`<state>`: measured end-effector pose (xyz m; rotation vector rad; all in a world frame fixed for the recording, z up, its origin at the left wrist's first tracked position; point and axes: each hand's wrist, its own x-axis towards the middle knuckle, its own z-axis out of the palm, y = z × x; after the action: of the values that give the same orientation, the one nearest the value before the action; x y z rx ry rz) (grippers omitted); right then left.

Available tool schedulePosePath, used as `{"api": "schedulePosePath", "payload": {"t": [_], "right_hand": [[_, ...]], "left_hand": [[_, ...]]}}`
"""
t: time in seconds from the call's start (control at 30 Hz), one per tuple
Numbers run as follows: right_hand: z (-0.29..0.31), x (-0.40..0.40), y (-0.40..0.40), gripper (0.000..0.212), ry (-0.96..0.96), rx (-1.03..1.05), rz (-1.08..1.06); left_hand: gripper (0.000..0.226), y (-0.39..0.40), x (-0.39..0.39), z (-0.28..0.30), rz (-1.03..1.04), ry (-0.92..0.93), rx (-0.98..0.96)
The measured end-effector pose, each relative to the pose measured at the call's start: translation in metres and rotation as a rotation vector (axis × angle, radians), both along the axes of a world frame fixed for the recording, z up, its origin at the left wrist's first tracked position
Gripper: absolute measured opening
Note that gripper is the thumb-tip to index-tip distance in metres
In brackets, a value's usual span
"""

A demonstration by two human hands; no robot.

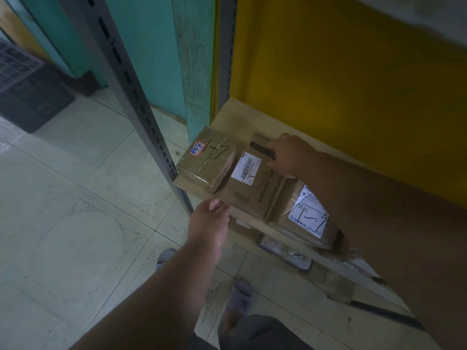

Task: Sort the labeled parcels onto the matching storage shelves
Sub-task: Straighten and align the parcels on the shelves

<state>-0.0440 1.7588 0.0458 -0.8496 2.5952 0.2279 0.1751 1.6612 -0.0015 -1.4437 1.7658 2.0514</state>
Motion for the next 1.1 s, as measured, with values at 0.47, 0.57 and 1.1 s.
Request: {"api": "schedulePosePath", "payload": {"t": [0.47,0.57,1.1], "right_hand": [[0.031,0.025,0.019,0.065,-0.036,-0.144,-0.044],[0.053,0.05,0.023,0.066,-0.039,-0.196,-0.07],[0.017,0.274,-0.026,0.044,-0.03,-0.61,-0.567]], "left_hand": [[0.049,-0.007,0.031,0.026,-0.405,0.027,-0.366],[0.049,-0.012,0.039,0.038,-0.462,0.077,-0.394],[0.049,-0.096,0.123,-0.018,-0.956,0.117,-0.666]]}}
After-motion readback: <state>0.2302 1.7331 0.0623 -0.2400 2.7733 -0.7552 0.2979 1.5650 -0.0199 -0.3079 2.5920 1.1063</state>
